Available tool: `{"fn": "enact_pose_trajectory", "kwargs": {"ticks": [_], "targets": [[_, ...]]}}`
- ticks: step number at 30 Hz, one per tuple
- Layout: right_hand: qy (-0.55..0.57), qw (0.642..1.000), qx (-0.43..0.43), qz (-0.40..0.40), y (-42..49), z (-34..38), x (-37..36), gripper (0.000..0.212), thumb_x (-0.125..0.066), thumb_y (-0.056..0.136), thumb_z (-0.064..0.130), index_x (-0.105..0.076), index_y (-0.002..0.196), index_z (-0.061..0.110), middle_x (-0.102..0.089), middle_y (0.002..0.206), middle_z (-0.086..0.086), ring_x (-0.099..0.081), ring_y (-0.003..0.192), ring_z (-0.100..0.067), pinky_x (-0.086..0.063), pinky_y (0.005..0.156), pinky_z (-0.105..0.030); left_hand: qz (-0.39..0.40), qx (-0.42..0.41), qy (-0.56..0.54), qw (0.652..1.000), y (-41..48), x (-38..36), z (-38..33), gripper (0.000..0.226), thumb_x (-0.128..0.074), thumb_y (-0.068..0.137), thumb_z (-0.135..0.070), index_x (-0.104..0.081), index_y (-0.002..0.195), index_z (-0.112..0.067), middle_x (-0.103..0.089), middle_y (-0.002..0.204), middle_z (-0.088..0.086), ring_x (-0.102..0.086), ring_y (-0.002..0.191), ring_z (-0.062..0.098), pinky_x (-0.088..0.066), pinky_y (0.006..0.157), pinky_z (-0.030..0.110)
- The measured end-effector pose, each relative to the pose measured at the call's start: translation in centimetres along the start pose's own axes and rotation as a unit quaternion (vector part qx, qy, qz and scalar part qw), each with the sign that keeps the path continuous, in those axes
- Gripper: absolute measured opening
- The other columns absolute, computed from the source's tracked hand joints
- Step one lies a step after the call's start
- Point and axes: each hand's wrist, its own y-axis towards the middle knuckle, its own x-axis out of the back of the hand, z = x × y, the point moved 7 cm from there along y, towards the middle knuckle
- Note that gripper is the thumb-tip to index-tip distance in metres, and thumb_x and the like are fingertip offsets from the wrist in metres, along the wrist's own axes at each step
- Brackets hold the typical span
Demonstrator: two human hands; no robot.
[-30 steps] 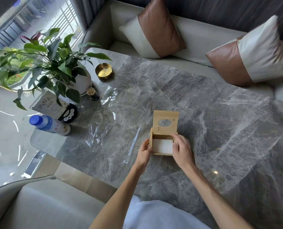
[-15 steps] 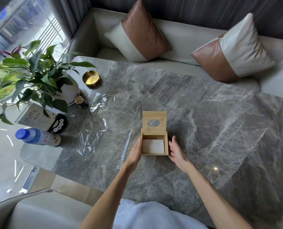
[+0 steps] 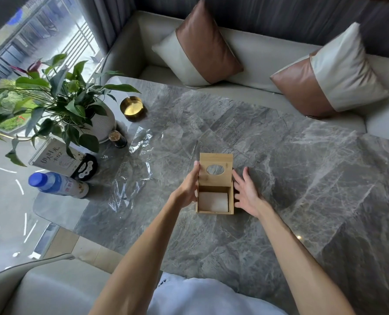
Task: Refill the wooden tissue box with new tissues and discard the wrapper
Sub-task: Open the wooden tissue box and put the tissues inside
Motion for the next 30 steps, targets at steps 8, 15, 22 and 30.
{"fn": "enact_pose_trajectory", "kwargs": {"ticks": [8, 15, 22, 30], "targets": [[0.067, 0.996, 0.045, -0.031, -0.9, -0.8, 1.2, 0.062, -0.03, 0.09, 0.076, -0.051, 0.131, 0.034, -0.027, 0.163, -0.002, -0.034, 0.143, -0.038, -0.028, 0.11, -0.066, -0.025, -0.06, -0.098, 0.993, 0.6, 1.6, 2.1, 0.047, -0.035, 0.103, -0.054, -0.06, 0.118, -0.017, -0.062, 0.121, -0.008, -0.053, 0.119, 0.013, -0.047, 0.086, 0.05], [0.038, 0.989, 0.124, -0.072, -1.4, -3.5, 3.1, 0.094, -0.064, 0.094, 0.009, -0.006, 0.149, 0.059, -0.006, 0.167, -0.001, -0.032, 0.146, -0.02, -0.043, 0.104, -0.046, -0.054, -0.091, -0.117, 0.987, -0.5, 3.5, 5.1, 0.059, -0.049, 0.095, 0.015, -0.045, 0.143, -0.018, -0.032, 0.161, 0.003, -0.025, 0.151, 0.023, -0.036, 0.115, 0.045], [-0.053, 0.985, 0.126, -0.109, -0.7, -4.1, 2.9, 0.089, -0.059, 0.095, -0.003, -0.007, 0.158, 0.034, -0.021, 0.163, -0.016, -0.039, 0.142, -0.024, -0.037, 0.111, -0.038, -0.105, -0.1, 0.016, 0.989, -0.6, 3.0, 5.6, 0.058, -0.042, 0.089, 0.023, -0.044, 0.142, 0.001, -0.053, 0.145, 0.019, -0.048, 0.138, 0.031, -0.039, 0.116, 0.047], [-0.061, 0.984, 0.118, -0.117, -0.2, -2.4, 0.9, 0.034, -0.052, 0.102, 0.02, -0.06, 0.129, 0.039, -0.071, 0.117, 0.014, -0.065, 0.109, -0.008, -0.053, 0.088, -0.031, -0.005, -0.106, 0.061, 0.992, 1.0, 0.1, 2.6, 0.063, -0.04, 0.073, -0.008, -0.054, 0.121, -0.046, -0.069, 0.117, -0.019, -0.06, 0.113, 0.005, -0.041, 0.102, 0.035]]}}
